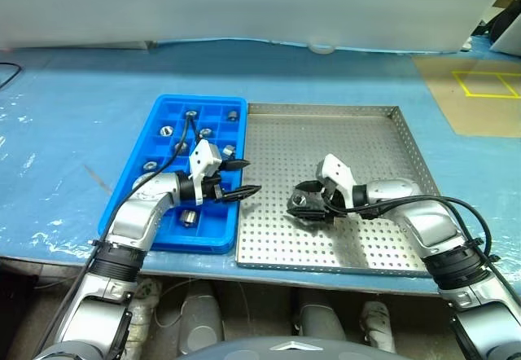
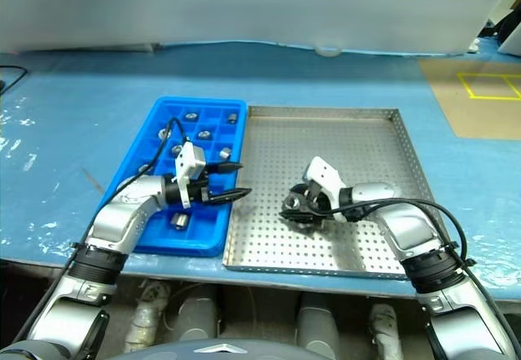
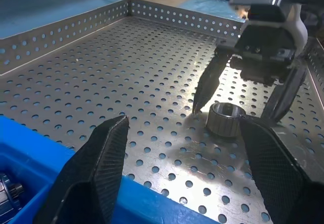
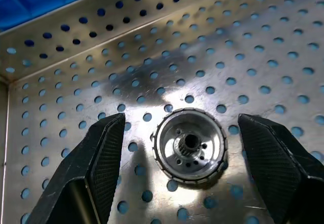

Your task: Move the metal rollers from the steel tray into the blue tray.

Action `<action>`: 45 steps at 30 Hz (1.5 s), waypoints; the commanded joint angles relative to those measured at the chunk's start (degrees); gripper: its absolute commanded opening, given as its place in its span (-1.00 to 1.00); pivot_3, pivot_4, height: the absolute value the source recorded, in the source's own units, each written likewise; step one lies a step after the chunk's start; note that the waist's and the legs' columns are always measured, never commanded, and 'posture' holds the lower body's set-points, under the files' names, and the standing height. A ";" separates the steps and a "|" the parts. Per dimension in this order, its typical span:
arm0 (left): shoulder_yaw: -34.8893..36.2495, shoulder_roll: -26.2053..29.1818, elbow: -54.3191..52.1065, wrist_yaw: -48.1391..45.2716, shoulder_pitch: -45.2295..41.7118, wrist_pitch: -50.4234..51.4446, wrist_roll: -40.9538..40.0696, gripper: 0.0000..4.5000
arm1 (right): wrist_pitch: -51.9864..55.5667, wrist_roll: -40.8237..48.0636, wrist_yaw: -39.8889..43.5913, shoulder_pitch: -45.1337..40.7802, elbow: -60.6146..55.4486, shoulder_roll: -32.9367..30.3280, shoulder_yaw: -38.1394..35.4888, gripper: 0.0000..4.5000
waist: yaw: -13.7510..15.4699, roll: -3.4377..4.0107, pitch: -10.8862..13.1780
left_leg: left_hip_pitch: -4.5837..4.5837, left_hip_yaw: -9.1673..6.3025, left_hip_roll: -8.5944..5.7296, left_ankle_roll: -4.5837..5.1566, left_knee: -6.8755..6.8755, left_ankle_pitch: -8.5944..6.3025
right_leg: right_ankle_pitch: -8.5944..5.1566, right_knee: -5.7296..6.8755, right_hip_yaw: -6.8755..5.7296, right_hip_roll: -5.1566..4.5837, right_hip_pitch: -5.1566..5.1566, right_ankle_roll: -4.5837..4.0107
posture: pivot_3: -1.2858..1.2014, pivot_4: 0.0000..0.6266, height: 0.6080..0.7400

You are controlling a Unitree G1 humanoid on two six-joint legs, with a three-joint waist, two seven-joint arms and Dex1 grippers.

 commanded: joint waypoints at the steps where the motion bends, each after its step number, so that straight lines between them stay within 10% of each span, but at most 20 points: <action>1: 1.66 1.24 -3.49 0.84 0.82 0.49 -1.18 0.61 | -2.41 -2.10 1.08 -1.39 1.18 -0.41 0.73 0.25 | 0.06 0.00 0.00 | -0.02 0.00 0.00 0.00 0.00 0.00 | 0.00 0.00 0.00 0.00 -0.02 0.00 | 0.05 -0.52 1.00; 5: 3.33 1.39 -5.72 3.04 2.07 1.20 -2.51 0.61 | -4.61 -1.34 1.96 -3.47 3.19 1.27 -0.97 -0.27 | 0.04 0.00 0.00 | 0.00 0.00 0.01 -0.01 -0.07 0.00 | 0.00 -0.01 -0.01 0.01 -0.03 0.00 | 0.09 -0.52 1.00; 15: 11.04 4.50 -17.02 10.47 12.44 5.01 -5.95 0.61 | -4.46 8.21 7.24 -17.44 9.30 13.31 -6.10 -0.27 | 1.48 -0.03 0.01 | -0.07 -0.05 0.07 -0.08 -0.21 0.05 | -0.02 0.04 -0.13 0.05 -0.17 -0.05 | 0.28 -0.52 1.00; 24: 18.21 5.49 -29.94 18.72 27.13 6.67 -7.19 0.61 | -18.60 -4.10 17.16 -24.18 25.04 19.59 8.25 -0.27 | 5.92 -0.07 0.02 | -0.18 -0.23 0.09 -0.26 -0.67 0.16 | -0.19 -0.06 -0.47 0.02 -0.26 -0.24 | 0.43 -0.52 1.00; 34: 17.88 5.62 -32.71 21.43 30.98 6.55 -7.60 0.61 | -23.37 -7.97 19.22 -24.89 31.36 20.79 8.41 -0.27 | 10.56 -0.07 0.01 | -0.10 -0.56 0.08 -0.34 -0.68 0.20 | -0.19 0.01 -0.60 0.05 -0.05 -0.24 | 0.44 -0.52 1.00; 42: 15.00 6.24 -28.96 19.57 25.17 6.78 -7.62 0.61 | -23.72 -9.50 16.26 -24.15 31.29 19.22 6.07 0.95 | 10.90 -0.07 0.01 | -0.07 -0.61 0.07 -0.42 -0.66 0.25 | -0.19 0.07 -0.57 0.10 -0.05 -0.24 | 0.37 -0.52 1.00; 45: 12.86 6.43 -26.77 17.95 21.81 6.86 -7.54 0.61 | -22.93 -8.83 14.96 -23.41 29.96 18.21 4.16 0.95 | 10.85 -0.07 0.01 | -0.09 -0.61 0.05 -0.43 -0.64 0.25 | -0.19 0.06 -0.58 0.09 -0.05 -0.24 | 0.31 -0.52 1.00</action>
